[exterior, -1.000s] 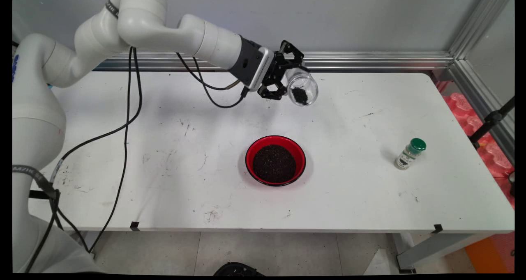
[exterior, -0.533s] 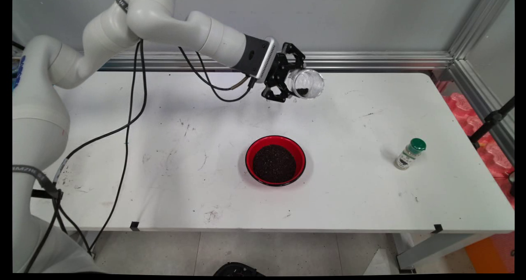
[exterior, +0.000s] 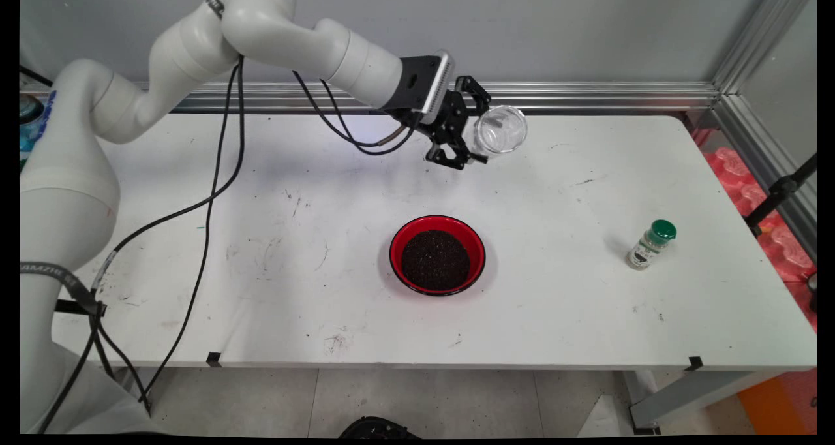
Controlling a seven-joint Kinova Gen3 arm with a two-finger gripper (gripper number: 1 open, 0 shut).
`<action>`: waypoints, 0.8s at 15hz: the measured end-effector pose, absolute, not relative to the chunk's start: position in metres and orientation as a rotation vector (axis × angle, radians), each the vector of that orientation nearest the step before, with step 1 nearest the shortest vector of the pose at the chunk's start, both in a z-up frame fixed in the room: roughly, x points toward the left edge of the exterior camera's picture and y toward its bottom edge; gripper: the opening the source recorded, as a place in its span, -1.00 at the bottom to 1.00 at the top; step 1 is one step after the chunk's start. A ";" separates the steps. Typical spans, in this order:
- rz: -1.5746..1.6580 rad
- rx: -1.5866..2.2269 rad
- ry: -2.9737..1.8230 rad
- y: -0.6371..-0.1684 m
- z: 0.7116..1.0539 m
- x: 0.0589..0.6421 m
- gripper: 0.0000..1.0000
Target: Pour the black seasoning powder in the red bowl
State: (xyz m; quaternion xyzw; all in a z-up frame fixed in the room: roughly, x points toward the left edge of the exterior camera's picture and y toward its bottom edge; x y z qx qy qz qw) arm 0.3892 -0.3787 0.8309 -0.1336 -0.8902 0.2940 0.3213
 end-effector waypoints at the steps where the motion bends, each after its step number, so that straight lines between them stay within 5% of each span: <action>1: 0.746 -0.323 -2.334 -0.382 0.829 0.387 -1.00; 12: 0.534 -0.079 -2.284 -0.409 0.810 0.361 -1.00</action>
